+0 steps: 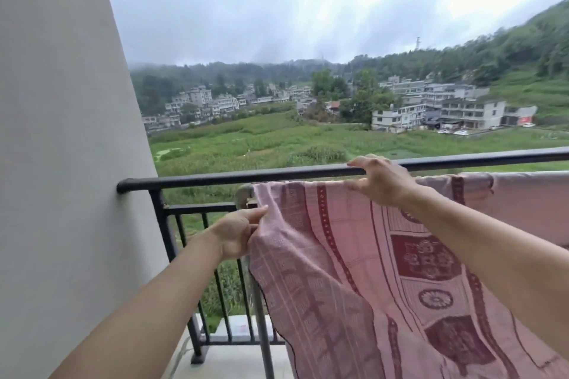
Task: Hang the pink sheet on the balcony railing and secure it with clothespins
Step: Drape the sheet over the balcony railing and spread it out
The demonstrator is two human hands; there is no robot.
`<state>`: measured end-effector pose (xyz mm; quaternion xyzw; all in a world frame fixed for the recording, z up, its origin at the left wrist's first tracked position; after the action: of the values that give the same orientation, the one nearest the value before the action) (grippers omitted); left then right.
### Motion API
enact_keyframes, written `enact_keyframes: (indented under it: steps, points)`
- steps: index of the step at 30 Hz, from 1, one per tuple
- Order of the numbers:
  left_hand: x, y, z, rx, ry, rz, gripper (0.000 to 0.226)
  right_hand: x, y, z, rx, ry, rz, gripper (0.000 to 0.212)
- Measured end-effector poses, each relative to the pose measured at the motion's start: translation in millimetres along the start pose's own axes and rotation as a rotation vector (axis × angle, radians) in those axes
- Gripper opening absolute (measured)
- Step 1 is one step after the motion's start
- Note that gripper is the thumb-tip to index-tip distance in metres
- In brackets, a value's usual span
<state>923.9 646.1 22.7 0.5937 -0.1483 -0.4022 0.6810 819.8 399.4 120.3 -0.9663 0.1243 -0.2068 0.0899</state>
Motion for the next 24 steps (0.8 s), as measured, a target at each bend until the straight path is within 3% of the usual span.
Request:
enact_keyframes:
  steps: [3,6,10,14,16,18,22,24]
  points:
    - [5,29,-10,-0.038,-0.004,0.191,0.021,18,-8,32,-0.054,-0.098,0.048,0.034]
    - [0,77,-48,-0.026,0.236,0.481,0.014,19,-3,31,0.045,0.033,0.048,0.018]
    - [-3,102,-80,-0.024,0.439,0.651,0.022,19,-17,17,0.136,0.156,-0.034,0.008]
    - [-3,90,-91,0.613,0.705,0.562,0.023,14,-25,13,0.098,0.245,0.047,0.010]
    - [-4,85,-93,0.830,0.731,0.552,0.039,-7,-32,12,0.153,0.343,0.061,0.012]
    - [-7,92,-84,0.972,0.744,0.649,0.041,-37,-47,22,0.204,0.381,-0.013,0.010]
    - [6,103,-34,1.204,0.688,0.776,0.020,-89,-64,64,0.153,0.236,-0.153,0.007]
    - [21,96,-1,1.333,0.620,0.793,0.018,-98,-48,75,0.152,0.129,-0.124,0.018]
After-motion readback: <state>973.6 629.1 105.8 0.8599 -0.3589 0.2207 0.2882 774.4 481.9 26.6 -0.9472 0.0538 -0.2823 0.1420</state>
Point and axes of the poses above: each hand's wrist, its own x-axis towards the middle knuckle, its own z-axis out of the palm, y = z × x, the point moved 7 cm from there along x, towards the middle knuckle, and after that the axes turned 4 degrees about -y, right-handed, at the moved point
